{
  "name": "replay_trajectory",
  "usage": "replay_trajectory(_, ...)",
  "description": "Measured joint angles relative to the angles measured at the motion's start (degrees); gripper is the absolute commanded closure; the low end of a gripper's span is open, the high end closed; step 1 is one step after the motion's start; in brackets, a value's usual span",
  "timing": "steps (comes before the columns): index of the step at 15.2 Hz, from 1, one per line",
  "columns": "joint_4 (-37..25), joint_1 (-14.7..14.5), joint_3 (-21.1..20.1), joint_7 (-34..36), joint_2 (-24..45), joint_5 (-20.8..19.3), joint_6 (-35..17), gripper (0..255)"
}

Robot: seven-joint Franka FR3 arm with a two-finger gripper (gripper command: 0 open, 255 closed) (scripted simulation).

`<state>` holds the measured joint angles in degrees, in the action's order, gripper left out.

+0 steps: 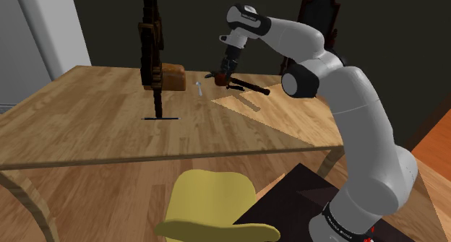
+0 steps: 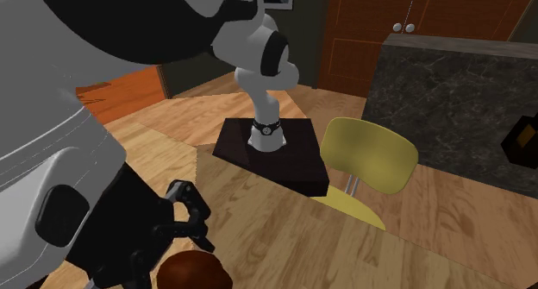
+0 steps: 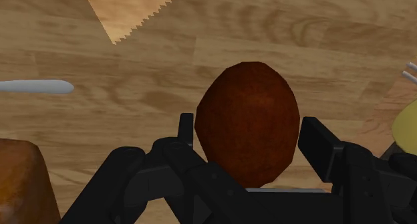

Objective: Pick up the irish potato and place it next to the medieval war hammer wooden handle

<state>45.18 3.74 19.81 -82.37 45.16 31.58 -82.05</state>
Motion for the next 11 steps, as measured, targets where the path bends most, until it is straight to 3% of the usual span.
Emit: replay_trajectory(11,13.17,-2.94,0.65,-3.76,-2.47,-0.28,-9.6,255)
